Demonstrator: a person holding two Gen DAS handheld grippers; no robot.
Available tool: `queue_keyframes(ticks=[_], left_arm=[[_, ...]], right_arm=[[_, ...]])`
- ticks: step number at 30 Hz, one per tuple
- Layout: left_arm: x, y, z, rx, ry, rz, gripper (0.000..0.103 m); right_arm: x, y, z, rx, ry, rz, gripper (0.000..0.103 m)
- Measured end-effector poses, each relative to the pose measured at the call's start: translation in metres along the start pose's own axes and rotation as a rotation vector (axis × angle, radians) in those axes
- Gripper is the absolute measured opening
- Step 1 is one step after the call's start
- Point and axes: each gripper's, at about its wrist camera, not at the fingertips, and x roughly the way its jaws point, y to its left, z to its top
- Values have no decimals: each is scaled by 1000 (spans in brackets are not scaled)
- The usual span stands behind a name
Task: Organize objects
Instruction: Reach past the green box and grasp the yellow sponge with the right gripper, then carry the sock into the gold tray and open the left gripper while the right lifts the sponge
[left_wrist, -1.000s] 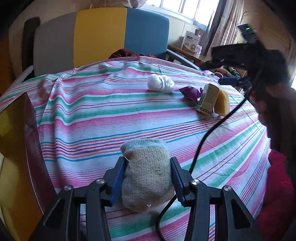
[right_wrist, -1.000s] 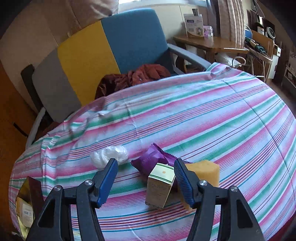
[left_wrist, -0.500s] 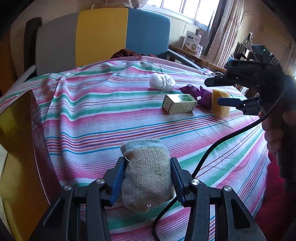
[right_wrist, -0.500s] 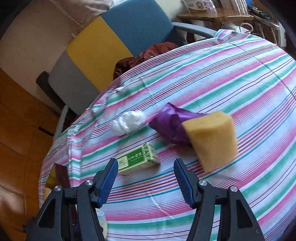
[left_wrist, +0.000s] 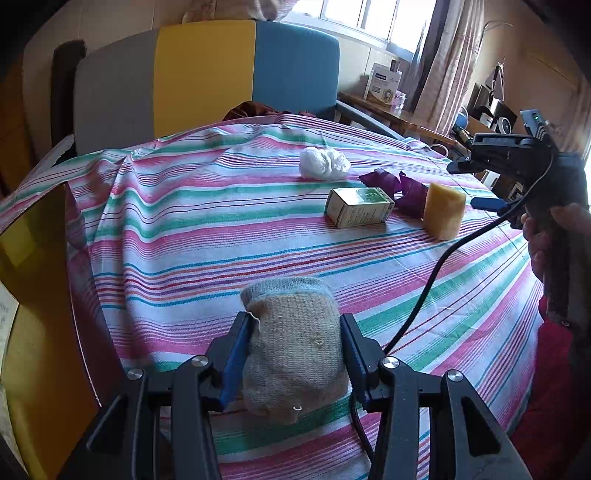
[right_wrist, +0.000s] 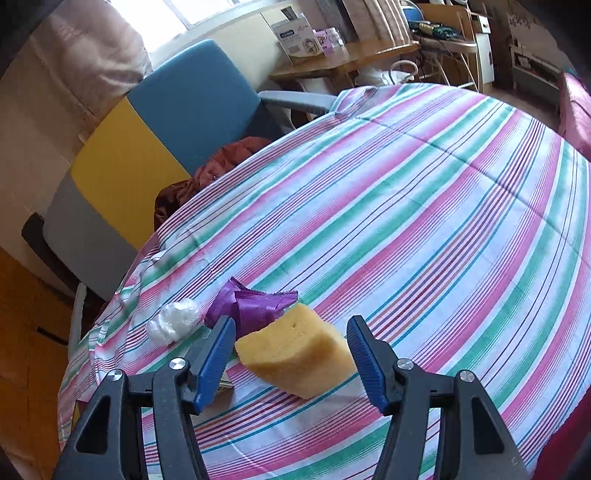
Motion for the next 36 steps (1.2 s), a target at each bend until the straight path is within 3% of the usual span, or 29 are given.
queue_keyframes(ticks=[4,9,15,16,18,26,36], left_arm=[[0,0,0,0,0,0,49],[1,-1,0,-3,2,0,49],[1,-1,0,4,-3,5,50],[1,-2,0,6,-5,6,50],[2,-3,0,8,-6,10,50],[-24,5,7,-40,-19,28,49],[-88,42,10,-105,-106,145,49]], right_arm=[[3,14,-8,-82,15,-34,72],[11,35,-17,-245,18,-133,72],[24,32,-19,-283,65,-186,72],[28,31,-20,-293,77,-200,59],[35,30,-23,-320,89,-238,54],[18,28,-18,-294,30,-214,51],[-2,42,-18,-314,-52,-127,51]])
